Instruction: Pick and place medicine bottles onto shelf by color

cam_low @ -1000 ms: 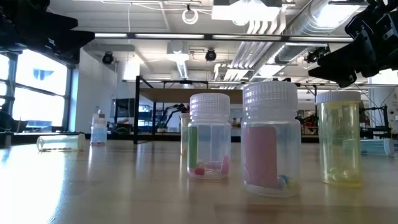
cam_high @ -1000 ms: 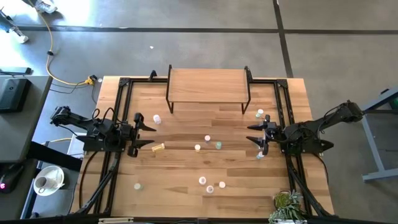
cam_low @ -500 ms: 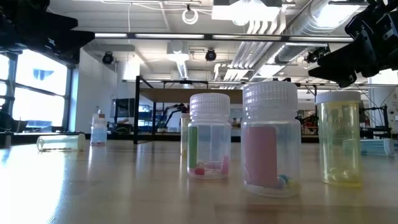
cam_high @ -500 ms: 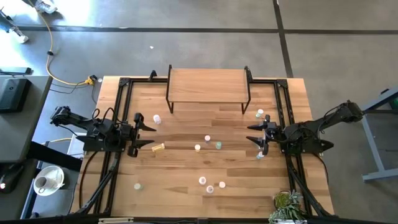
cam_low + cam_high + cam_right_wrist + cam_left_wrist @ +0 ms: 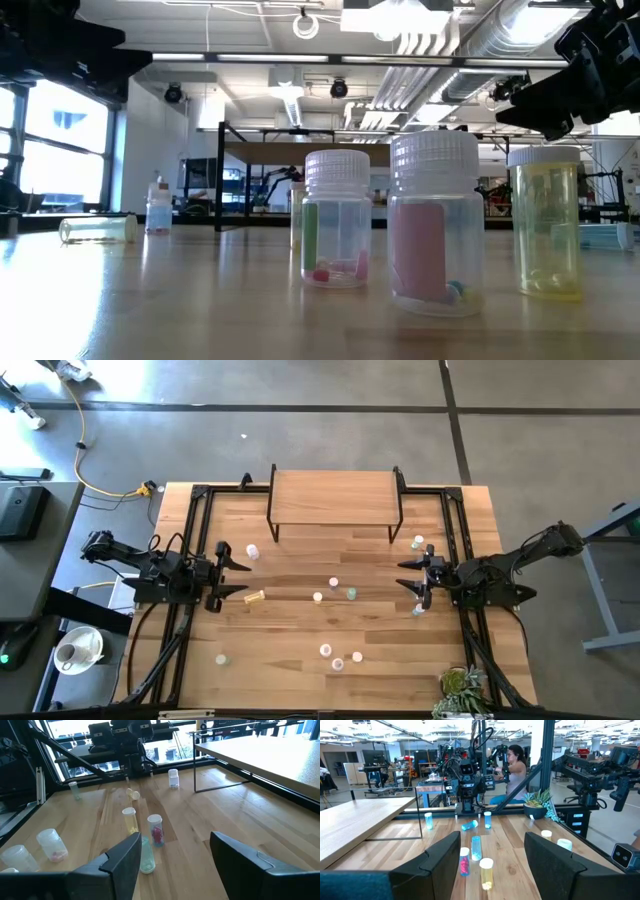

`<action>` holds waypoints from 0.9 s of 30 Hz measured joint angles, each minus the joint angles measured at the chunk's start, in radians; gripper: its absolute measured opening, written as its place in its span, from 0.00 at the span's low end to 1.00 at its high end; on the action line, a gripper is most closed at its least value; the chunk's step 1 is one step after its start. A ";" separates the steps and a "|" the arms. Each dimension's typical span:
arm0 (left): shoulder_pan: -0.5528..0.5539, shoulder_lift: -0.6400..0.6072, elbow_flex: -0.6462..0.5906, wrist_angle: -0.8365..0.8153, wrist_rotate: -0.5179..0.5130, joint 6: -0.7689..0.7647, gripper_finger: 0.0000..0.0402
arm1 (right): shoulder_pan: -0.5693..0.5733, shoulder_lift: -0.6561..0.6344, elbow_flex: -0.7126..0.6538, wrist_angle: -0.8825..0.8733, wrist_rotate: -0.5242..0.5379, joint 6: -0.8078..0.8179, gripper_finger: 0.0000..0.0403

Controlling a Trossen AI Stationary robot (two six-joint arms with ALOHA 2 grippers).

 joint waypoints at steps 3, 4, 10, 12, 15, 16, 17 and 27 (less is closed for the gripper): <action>0.000 0.000 0.000 0.000 0.000 0.000 0.53 | 0.000 0.000 0.000 0.000 0.000 0.000 0.56; 0.000 0.000 0.000 0.000 0.000 0.000 0.53 | 0.000 0.000 0.000 0.000 0.000 0.000 0.56; 0.000 0.000 0.000 0.000 0.000 0.000 0.53 | 0.000 0.000 0.000 0.000 0.000 0.000 0.56; 0.000 0.000 0.000 0.000 0.000 0.000 0.53 | 0.000 0.000 0.000 0.000 0.000 0.000 0.56; 0.000 0.000 0.000 0.000 0.000 0.000 0.53 | 0.000 0.000 0.000 0.000 0.000 0.000 0.56; 0.000 0.000 0.000 0.000 0.000 0.000 0.53 | 0.000 0.000 0.000 0.000 0.000 0.000 0.56; 0.000 0.000 0.000 0.000 0.000 0.000 0.53 | 0.000 0.000 0.000 0.000 0.000 0.000 0.56; 0.000 0.000 0.000 0.001 0.002 -0.065 0.53 | 0.000 0.000 0.000 0.000 0.000 0.000 0.56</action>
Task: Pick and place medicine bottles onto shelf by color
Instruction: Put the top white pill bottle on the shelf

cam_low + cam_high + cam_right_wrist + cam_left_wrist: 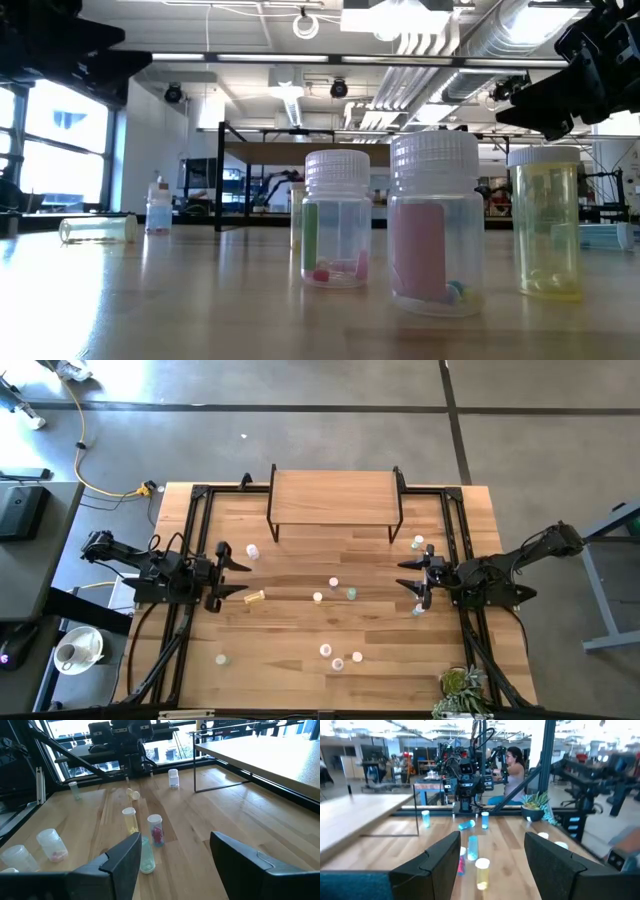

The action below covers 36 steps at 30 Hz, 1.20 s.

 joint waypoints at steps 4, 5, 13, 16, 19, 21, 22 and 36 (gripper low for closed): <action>0.000 0.000 0.000 0.000 0.000 -0.078 0.53 | 0.000 0.000 0.000 0.000 0.000 0.000 0.56; 0.000 0.000 0.000 0.000 0.000 -0.085 0.53 | 0.000 0.000 0.000 0.000 0.000 0.000 0.56; 0.000 0.000 0.000 0.009 0.000 -0.066 0.53 | 0.000 0.000 0.000 0.000 0.000 0.000 0.56; 0.000 0.000 0.000 0.009 0.000 -0.066 0.53 | 0.000 0.000 0.000 0.000 0.000 0.000 0.56; 0.000 0.000 0.000 0.009 -0.015 -0.066 0.53 | 0.000 0.000 0.000 0.000 0.000 0.000 0.56; 0.000 0.000 0.000 0.009 -0.039 -0.067 0.53 | 0.000 0.000 0.000 0.000 0.000 0.000 0.56; 0.000 0.000 0.000 0.009 -0.050 -0.067 0.53 | 0.000 0.000 0.000 0.000 0.000 0.000 0.56; 0.000 0.000 0.000 0.007 -0.270 -0.066 0.65 | 0.000 0.000 0.000 0.000 0.000 0.000 0.56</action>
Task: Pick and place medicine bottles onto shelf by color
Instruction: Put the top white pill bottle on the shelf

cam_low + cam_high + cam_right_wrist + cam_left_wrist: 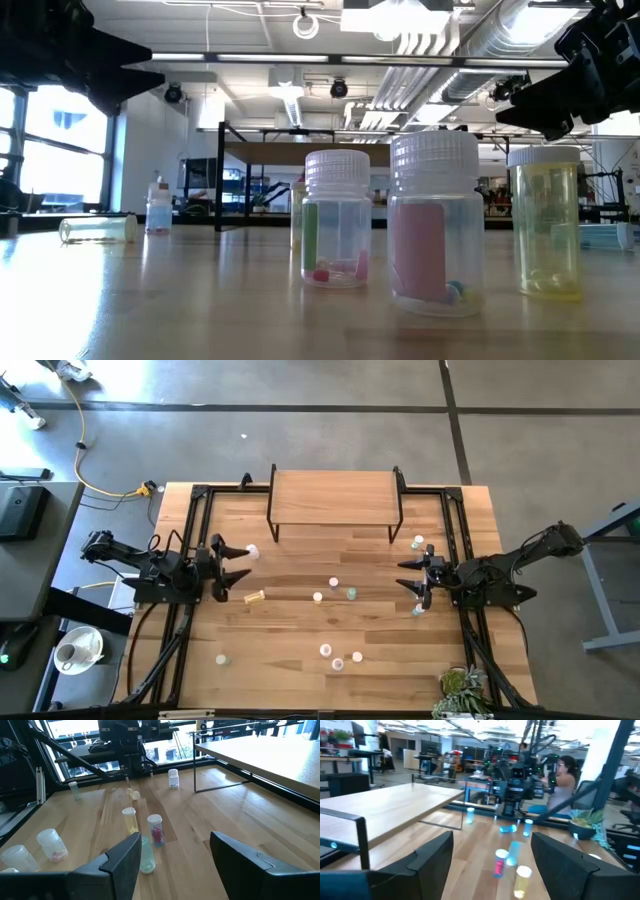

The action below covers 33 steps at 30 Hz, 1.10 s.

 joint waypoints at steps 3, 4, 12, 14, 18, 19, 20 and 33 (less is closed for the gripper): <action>0.000 0.000 0.000 0.001 -0.003 -0.001 0.64 | 0.000 0.000 0.000 0.000 0.000 0.000 0.56; 0.000 0.000 0.000 0.004 -0.003 -0.002 0.64 | 0.000 0.000 0.000 0.000 0.000 0.000 0.56; 0.000 0.000 0.033 0.085 -0.135 0.007 0.64 | 0.000 0.000 0.000 0.000 0.000 0.000 0.56; 0.000 0.004 0.053 0.085 -0.155 0.044 0.64 | 0.000 0.000 0.000 0.000 0.000 0.000 0.56; 0.000 0.030 0.101 0.084 -0.219 0.105 0.64 | 0.000 0.000 0.000 0.000 0.000 0.000 0.56; 0.000 0.043 0.113 0.083 -0.243 0.119 0.64 | 0.000 0.000 0.000 0.000 0.000 0.000 0.56; 0.000 0.058 0.123 0.081 -0.269 0.128 0.64 | 0.000 0.000 0.000 0.000 0.000 0.000 0.56; 0.016 0.347 0.147 0.051 -0.469 -0.136 0.64 | 0.000 0.000 0.000 0.000 0.000 0.000 0.56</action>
